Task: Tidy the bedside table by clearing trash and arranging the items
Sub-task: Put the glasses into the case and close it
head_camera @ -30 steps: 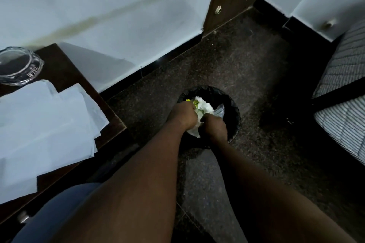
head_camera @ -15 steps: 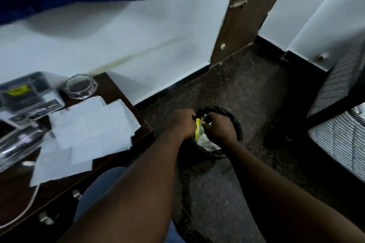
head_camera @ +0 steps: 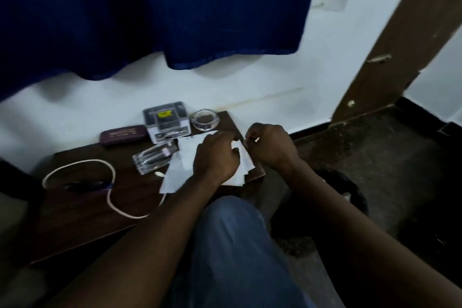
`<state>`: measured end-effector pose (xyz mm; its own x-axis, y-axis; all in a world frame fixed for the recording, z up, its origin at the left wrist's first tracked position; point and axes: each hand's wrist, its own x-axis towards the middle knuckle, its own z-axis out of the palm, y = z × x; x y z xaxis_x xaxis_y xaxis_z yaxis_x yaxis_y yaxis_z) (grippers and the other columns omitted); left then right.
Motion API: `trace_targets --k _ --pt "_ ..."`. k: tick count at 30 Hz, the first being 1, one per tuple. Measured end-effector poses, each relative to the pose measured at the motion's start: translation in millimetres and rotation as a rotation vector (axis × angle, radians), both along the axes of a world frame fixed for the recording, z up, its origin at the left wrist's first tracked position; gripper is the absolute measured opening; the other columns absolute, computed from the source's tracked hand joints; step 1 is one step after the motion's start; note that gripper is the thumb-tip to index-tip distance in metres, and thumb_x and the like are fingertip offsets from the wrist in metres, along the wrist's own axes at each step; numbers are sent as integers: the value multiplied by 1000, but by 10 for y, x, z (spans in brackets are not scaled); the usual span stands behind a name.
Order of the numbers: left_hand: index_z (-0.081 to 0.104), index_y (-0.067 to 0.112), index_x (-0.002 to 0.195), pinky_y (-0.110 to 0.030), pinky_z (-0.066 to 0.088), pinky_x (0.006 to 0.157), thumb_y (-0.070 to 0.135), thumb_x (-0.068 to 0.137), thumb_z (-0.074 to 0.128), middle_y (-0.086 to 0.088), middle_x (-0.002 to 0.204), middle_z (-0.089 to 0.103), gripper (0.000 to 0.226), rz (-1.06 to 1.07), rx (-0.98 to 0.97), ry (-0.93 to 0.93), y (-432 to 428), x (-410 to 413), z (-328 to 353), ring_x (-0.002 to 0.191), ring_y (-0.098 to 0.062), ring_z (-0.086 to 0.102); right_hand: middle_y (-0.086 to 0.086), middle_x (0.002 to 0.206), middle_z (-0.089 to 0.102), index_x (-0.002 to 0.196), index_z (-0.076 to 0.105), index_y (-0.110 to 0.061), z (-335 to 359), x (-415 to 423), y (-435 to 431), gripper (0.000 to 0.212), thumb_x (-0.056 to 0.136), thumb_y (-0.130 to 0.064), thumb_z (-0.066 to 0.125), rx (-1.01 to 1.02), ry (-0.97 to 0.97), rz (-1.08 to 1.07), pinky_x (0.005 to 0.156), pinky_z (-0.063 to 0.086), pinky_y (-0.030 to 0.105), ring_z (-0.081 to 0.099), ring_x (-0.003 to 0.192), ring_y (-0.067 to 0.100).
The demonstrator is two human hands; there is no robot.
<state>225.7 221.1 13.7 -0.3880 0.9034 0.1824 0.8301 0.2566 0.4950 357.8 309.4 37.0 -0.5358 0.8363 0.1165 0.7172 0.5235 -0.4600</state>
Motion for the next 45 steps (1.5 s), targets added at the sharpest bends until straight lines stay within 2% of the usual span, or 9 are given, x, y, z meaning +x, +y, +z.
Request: trace_targets --k 4,9,14,21,28,31,36,41,45 --pt "70 25 125 -32 48 101 21 89 68 -1 127 71 36 129 -6 -5 -808 -724 76 119 -25 64 -1 104 74 80 66 -32 260 -772 -308 11 87 -39 70 -8 -72 197 76 47 27 67 100 23" --pt "74 22 111 -31 49 80 23 85 75 -7 106 76 26 221 -146 20 -1754 -1500 81 101 -30 70 -5 97 77 78 68 -35 321 -1555 -828 10 86 -28 67 -62 -101 407 79 55 31 69 95 20" --pt "75 22 116 -29 48 94 18 85 74 -1 118 74 31 232 -157 14 -2133 -1921 -121 111 -22 67 -5 98 75 81 71 -28 -82 -2029 -1219 9 81 -36 76 -143 -144 485 85 57 34 69 97 19" --pt "74 23 108 -31 50 88 23 83 74 -3 113 72 25 271 -264 -42 -1938 -2145 -322 108 -25 66 -4 89 76 80 69 -27 -488 -2260 -1274 16 82 -39 80 -207 -247 540 83 59 38 71 87 17" --pt "71 34 119 -34 51 100 22 83 71 1 127 69 38 343 -432 -65 -1957 -2574 -478 119 -24 63 -6 87 74 84 74 -23 -628 -2637 -1074 12 82 -32 82 -218 -249 602 78 58 37 70 85 15" --pt "67 32 127 -35 47 105 20 82 73 -2 132 62 47 294 -452 8 -1995 -2737 -445 126 -26 56 -5 90 76 88 75 -23 -571 -2703 -1100 15 81 -34 82 -228 -253 612 81 58 37 70 87 15" --pt "52 32 142 -48 48 105 26 81 74 -8 144 41 66 257 -590 129 -1975 -2833 -556 133 -37 42 -4 92 76 88 73 -25 -660 -2791 -1301 15 80 -36 80 -218 -276 713 83 58 38 71 89 17" --pt "57 31 139 -47 47 97 28 89 65 -9 140 43 50 269 -637 295 -1869 -2828 -616 128 -37 42 -4 98 75 92 71 -29 -748 -2867 -1390 18 81 -42 77 -202 -290 740 85 58 39 71 93 20" --pt "59 26 134 -44 42 100 31 92 60 -8 135 52 42 296 -651 373 -1819 -2847 -674 127 -35 43 -6 93 77 91 73 -28 -779 -2887 -1361 17 81 -42 77 -186 -250 734 82 59 38 72 89 18"
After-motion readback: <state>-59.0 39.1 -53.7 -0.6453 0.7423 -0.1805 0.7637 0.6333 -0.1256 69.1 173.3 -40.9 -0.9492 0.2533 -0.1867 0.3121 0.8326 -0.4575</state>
